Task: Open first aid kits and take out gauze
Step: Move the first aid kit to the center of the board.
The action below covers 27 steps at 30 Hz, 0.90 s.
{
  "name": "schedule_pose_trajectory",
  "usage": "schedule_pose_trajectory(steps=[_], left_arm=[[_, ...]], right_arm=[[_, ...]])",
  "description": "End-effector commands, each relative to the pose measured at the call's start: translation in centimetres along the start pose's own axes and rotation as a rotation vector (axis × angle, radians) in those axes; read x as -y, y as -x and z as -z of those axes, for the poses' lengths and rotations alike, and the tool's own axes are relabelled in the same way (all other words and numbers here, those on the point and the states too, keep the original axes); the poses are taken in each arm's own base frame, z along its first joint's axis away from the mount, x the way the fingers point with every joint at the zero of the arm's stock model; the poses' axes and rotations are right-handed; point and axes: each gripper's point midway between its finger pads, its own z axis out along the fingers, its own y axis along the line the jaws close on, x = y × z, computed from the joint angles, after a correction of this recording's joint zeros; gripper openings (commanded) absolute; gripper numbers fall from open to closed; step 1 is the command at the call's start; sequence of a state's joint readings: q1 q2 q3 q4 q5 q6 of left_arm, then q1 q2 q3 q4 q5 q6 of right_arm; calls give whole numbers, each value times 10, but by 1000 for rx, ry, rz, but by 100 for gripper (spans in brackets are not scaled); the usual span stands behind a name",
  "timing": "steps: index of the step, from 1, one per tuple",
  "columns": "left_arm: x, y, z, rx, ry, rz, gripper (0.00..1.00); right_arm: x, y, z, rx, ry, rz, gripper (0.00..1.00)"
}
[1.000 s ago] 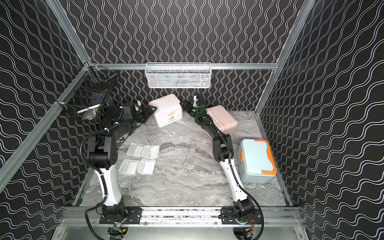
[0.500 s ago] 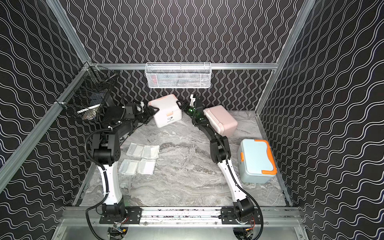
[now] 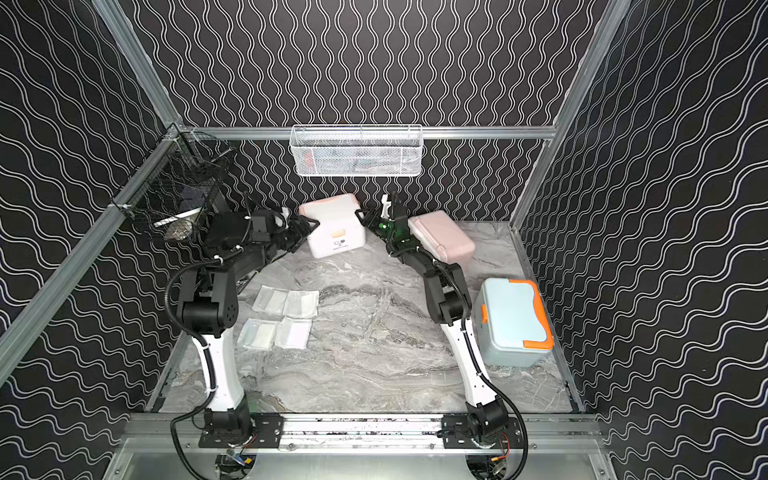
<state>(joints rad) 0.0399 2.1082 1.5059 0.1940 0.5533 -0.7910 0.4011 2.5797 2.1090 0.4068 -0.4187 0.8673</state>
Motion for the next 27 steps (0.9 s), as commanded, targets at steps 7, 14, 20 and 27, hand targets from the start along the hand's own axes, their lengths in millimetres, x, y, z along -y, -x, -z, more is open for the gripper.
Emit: schedule_pose_trajectory(steps=[7, 14, 20, 27], left_arm=[[56, -55, 22, -93, -118, -63, 99], [76, -102, 39, -153, -120, -90, 99], [101, -143, 53, -213, -130, -137, 99], [121, -193, 73, -279, -126, -180, 99]], right_arm=[[-62, -41, 46, -118, 102, 57, 60], [-51, -77, 100, -190, 3, 64, 60], [-53, -92, 153, -232, -103, 105, 60], [-52, -137, 206, -359, -187, 129, 61]])
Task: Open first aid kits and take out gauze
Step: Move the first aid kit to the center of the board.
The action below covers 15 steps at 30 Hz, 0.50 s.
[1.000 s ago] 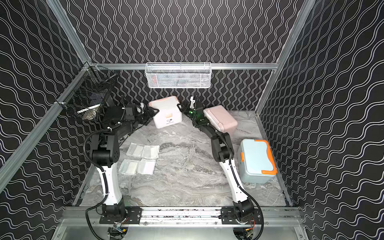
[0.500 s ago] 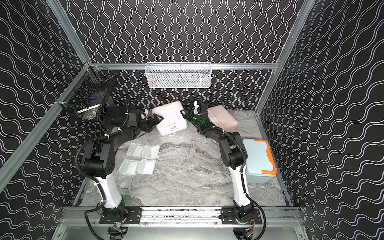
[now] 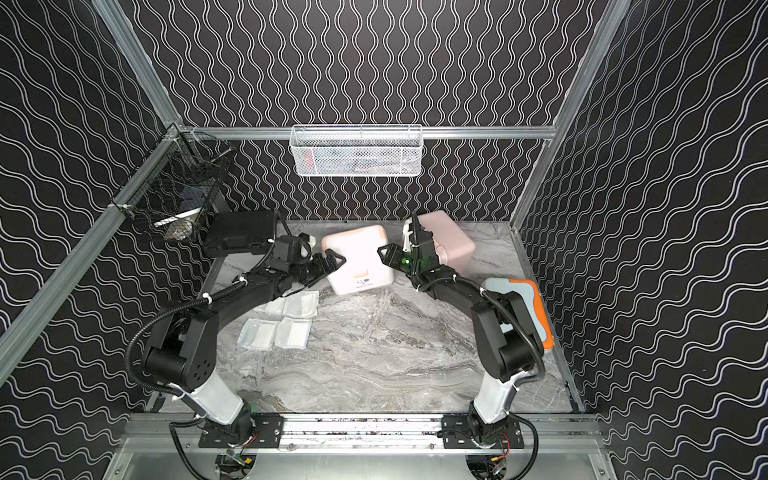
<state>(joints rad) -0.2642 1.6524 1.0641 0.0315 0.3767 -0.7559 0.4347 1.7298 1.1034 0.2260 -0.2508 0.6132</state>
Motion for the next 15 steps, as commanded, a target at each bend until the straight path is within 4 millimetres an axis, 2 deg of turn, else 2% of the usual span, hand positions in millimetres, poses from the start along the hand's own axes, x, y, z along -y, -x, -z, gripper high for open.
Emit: schedule_pose_trajectory(steps=[1, 5, 12, 15], left_arm=[[58, -26, 13, -70, -200, -98, 99], [64, -52, 24, -100, -187, -116, 99], [70, -104, 46, -166, -176, -121, 99], [72, -127, 54, -189, -178, -125, 99]], right_arm=[[-30, -64, 19, -236, 147, 22, 61], [-24, -94, 45, -287, 112, 29, 61], [-24, -137, 110, -344, 32, 68, 62], [-20, -156, 131, -381, 26, 33, 62]])
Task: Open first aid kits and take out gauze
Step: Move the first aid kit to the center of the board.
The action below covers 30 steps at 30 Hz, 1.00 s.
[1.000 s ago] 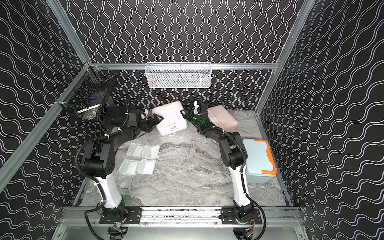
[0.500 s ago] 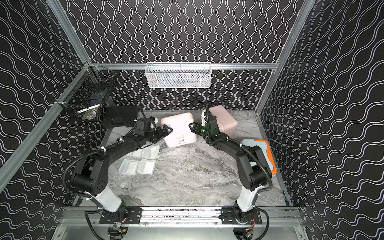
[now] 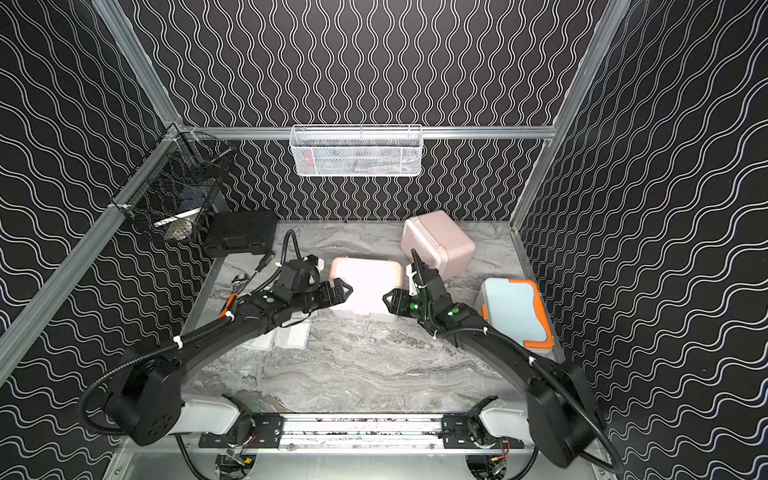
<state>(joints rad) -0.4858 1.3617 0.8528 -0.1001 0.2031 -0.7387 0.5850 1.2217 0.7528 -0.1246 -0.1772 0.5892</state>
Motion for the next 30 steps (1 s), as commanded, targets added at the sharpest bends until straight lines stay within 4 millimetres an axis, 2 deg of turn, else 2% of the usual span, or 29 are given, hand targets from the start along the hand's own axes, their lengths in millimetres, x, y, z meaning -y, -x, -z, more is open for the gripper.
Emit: schedule_pose_trajectory(steps=[1, 5, 8, 11, 17, 19, 22, 26, 30], left_arm=[[56, -33, 12, -116, -242, -8, 99], [50, -42, 19, -122, -193, -18, 99], [47, -36, 24, -110, -147, -47, 99], [47, -23, 20, -109, -120, -67, 99], [43, 4, 5, -105, -94, -62, 99], [37, 12, 6, -99, -86, -50, 99], [28, 19, 19, -74, -63, -47, 99], [19, 12, 43, -71, -4, -73, 99], [17, -15, 69, -77, 10, -82, 99]], right_arm=[[-17, -54, 15, -195, 115, -18, 62], [-8, -74, 29, -224, 94, -53, 64], [-9, -73, 44, -220, 79, -53, 70], [-6, -63, 57, -193, 19, -26, 80], [8, -28, 75, -154, -206, 47, 93], [11, -17, 80, -147, -262, 69, 96], [7, 2, 86, -110, -291, 102, 100], [-9, 41, 79, -66, -225, 101, 100], [-17, 66, 54, -90, -136, 94, 100]])
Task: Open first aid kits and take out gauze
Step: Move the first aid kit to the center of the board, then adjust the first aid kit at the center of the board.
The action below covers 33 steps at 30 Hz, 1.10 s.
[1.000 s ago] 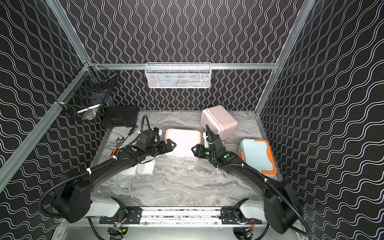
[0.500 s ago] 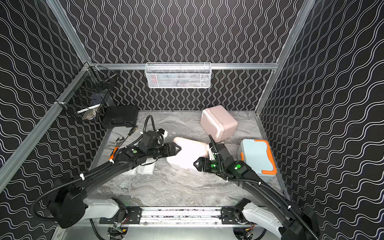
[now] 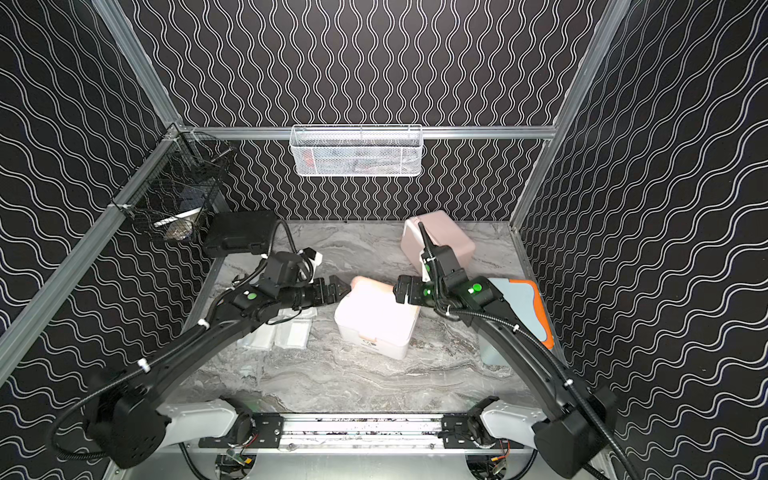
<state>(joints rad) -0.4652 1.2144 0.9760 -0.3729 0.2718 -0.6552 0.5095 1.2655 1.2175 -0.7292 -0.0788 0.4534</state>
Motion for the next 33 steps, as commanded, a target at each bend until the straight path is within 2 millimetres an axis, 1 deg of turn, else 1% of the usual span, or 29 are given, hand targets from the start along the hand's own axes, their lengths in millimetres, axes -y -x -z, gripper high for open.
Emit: schedule_pose_trajectory(steps=[1, 3, 5, 7, 9, 12, 16, 19, 20, 22, 23, 25, 26, 28, 30, 31, 33], left_arm=[[-6, -31, 13, -55, 37, -9, 99], [1, -48, 14, -73, 3, 3, 99], [10, -59, 10, -85, -42, 18, 99], [14, -66, 3, -93, -71, 29, 99], [18, -70, -7, -106, -92, 36, 99], [26, -69, -19, -114, -139, 47, 99], [27, -66, -31, -120, -142, 40, 99], [28, -65, -36, -125, -139, 35, 99], [27, -65, -37, -124, -138, 35, 99], [27, -65, -35, -123, -133, 35, 99], [25, -67, -34, -129, -123, 34, 99], [16, -69, -28, -130, -75, 25, 99], [10, -69, -22, -127, -36, 12, 99], [2, -63, -7, -107, 41, -20, 99], [2, -50, 10, -81, 97, -67, 99], [6, -42, 17, -71, 120, -93, 99], [21, -20, 26, -42, 134, -143, 99]], right_arm=[[-17, 14, -14, -32, 107, 42, 100], [-19, 17, -31, -73, 121, 46, 100], [-22, 14, -45, -124, 133, 47, 99], [-26, 8, -56, -173, 158, 39, 97], [-30, -1, -61, -215, 193, 26, 96], [-31, -18, -58, -262, 231, 9, 95], [-31, -48, -44, -321, 273, -11, 95], [-38, -74, -33, -361, 293, -6, 94], [-39, -85, -32, -378, 291, -3, 94], [-39, -91, -27, -377, 278, 4, 94], [-34, -90, -25, -365, 243, -2, 95], [-17, -71, -18, -280, 133, 5, 97], [-11, -53, -10, -213, 84, 9, 98], [-3, -23, 4, -113, 30, 11, 100], [6, 9, 13, -28, -11, -3, 100], [14, 27, 16, 16, -40, -19, 100], [27, 61, 14, 96, -74, -47, 100]])
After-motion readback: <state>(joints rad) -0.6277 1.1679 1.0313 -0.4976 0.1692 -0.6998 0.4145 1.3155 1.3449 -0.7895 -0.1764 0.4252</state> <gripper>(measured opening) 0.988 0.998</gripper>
